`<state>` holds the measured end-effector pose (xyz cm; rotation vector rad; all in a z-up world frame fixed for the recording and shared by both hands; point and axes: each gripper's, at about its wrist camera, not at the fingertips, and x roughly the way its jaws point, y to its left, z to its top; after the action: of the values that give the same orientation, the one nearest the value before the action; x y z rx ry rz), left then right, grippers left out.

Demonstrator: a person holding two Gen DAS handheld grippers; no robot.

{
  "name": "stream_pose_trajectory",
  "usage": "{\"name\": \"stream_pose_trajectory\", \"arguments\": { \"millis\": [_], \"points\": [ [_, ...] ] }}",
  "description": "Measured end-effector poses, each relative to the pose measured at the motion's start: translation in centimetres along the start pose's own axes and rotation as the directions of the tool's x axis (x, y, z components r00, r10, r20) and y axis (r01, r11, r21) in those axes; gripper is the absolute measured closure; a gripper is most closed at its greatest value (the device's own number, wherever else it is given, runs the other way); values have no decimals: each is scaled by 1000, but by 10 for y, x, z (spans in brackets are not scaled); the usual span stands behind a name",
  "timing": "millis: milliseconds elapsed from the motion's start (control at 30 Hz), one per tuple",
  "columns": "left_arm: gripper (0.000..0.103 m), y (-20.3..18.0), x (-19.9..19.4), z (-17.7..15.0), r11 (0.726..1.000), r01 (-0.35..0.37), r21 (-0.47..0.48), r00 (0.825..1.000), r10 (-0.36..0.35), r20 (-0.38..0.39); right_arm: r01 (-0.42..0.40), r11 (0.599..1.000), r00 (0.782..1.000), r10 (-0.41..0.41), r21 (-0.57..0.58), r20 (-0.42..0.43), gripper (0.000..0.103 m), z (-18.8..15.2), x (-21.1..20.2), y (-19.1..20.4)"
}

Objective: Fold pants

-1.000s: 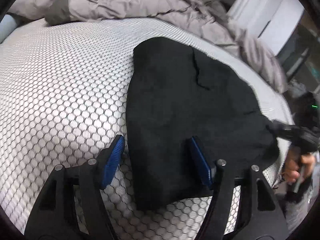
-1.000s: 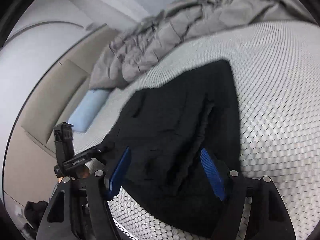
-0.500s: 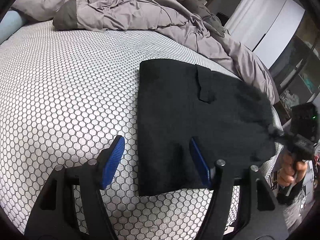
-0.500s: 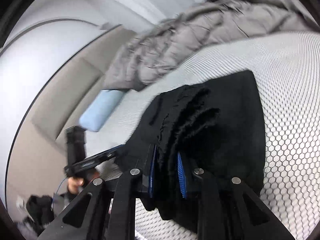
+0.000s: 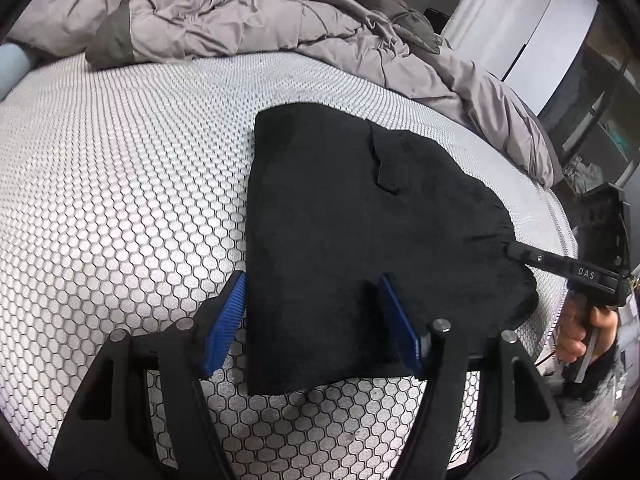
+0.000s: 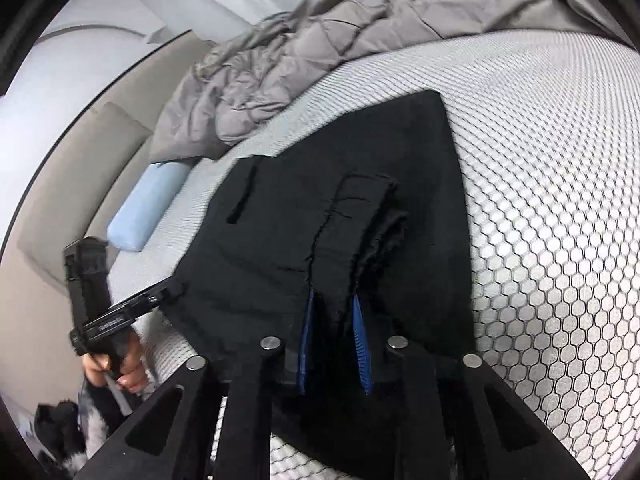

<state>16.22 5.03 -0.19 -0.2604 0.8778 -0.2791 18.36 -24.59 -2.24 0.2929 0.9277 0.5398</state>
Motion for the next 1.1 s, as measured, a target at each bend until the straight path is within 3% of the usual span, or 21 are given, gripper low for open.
{"name": "stream_pose_trajectory", "arguments": {
  "millis": [100,167,233,300,367,433,533,600,667,733,767,833,967,1033,1100],
  "points": [
    [39,-18,-15,0,994,-62,92,996,55,75,155,986,988,-155,-66,11,77,0,-4,5],
    [39,-32,-28,-3,986,-63,155,992,44,122,137,989,990,-136,-55,24,74,2,-11,5],
    [39,-56,-34,-5,968,-26,251,988,-13,154,109,991,991,-103,-73,81,74,4,-24,10],
    [39,-76,-25,-3,948,11,317,991,-53,124,72,991,991,-59,-112,116,73,4,-29,24],
    [39,-92,-5,0,935,81,345,994,-100,38,48,985,991,-26,-163,133,73,2,-24,40],
    [39,-99,20,1,928,108,357,994,-101,-39,59,967,991,-27,-246,131,73,-1,-4,64],
    [39,-101,46,-5,913,94,396,993,-55,-107,108,940,994,-94,-324,58,73,-5,35,85],
    [41,-97,45,-9,905,95,414,992,-51,-114,193,902,975,-220,-387,-28,73,-11,71,87],
    [42,-90,38,-13,903,89,421,994,-51,-100,241,863,962,-272,-444,-5,73,-16,77,87],
    [45,-80,30,-18,904,88,419,994,-54,-94,340,812,928,-371,-474,31,74,-19,66,85],
    [45,-74,27,-20,903,75,423,995,-42,-87,347,804,925,-377,-482,37,75,-21,55,80],
    [45,-69,23,-24,901,51,432,997,-22,-72,319,826,935,-353,-465,14,75,-24,44,73],
    [45,-73,13,-20,913,29,406,999,-8,-53,337,814,932,-358,-472,49,71,-29,38,78],
    [45,-78,-3,-16,911,71,406,997,-70,-17,307,841,948,-314,-445,62,71,-26,34,80],
    [44,-82,-3,-6,914,63,400,996,-81,27,252,880,968,-239,-404,84,70,-15,37,85]
  ]
}}
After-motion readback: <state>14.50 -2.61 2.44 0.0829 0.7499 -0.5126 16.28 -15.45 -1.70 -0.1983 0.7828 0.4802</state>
